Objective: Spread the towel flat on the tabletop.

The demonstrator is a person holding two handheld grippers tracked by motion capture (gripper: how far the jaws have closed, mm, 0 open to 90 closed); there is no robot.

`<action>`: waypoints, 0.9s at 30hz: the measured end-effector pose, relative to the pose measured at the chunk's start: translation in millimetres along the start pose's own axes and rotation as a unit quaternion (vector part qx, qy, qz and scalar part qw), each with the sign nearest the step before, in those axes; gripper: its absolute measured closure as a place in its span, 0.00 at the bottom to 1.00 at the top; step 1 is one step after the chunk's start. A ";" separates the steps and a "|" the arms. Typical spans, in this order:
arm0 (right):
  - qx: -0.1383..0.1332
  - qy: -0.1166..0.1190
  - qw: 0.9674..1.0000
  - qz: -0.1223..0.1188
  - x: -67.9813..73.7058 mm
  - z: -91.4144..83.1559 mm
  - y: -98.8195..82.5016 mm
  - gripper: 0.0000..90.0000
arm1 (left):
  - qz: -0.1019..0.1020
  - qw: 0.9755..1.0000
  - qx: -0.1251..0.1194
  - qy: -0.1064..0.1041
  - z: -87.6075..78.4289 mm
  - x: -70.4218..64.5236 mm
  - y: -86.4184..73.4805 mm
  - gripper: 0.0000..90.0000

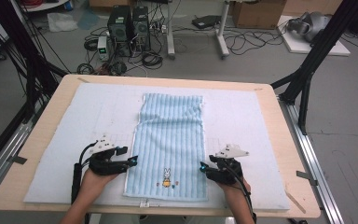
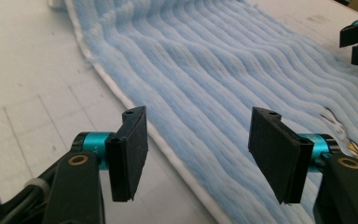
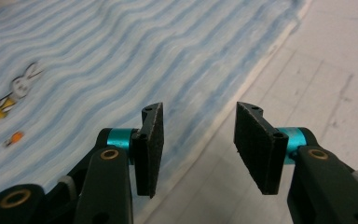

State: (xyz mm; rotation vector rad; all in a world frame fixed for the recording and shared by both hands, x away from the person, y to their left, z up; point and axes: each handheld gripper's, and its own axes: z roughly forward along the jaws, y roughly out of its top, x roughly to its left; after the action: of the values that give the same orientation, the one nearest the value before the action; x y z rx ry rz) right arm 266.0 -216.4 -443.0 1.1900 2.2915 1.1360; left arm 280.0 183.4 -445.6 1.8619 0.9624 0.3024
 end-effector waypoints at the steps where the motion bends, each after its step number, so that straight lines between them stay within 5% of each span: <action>1: 0.002 0.001 1.000 -0.003 1.3 -1.0 -1.5 0.59 | -0.003 1.000 0.000 0.001 -3.4 -3.4 -3.1 0.43; 8: 0.017 0.023 1.000 -0.007 14.6 -5.2 -13.4 0.63 | -0.004 1.000 0.011 -0.009 -10.0 -11.7 -14.2 0.50; 12: 0.021 0.015 1.000 -0.017 15.3 -7.8 -14.7 0.77 | 0.006 0.999 0.032 -0.025 -7.6 -19.1 -16.1 0.61; 15: 0.023 0.019 0.999 -0.012 13.8 -9.2 -15.6 0.89 | 0.043 0.997 0.057 -0.016 -4.4 -28.3 -16.8 0.72; 18: 0.025 0.028 0.999 -0.016 14.7 -9.5 -15.5 0.96 | 0.064 0.995 0.067 -0.027 -4.8 -31.9 -17.7 0.96; 27: 0.036 0.050 0.998 -0.022 18.4 -21.2 -21.5 0.96 | 0.050 0.995 0.070 -0.053 -18.6 -39.6 -27.5 0.97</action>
State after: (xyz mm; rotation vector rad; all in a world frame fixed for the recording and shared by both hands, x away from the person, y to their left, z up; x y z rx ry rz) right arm 230.9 -219.7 -444.8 1.1253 2.4405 1.1289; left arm 229.9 172.3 -452.0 2.0369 0.8393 0.1980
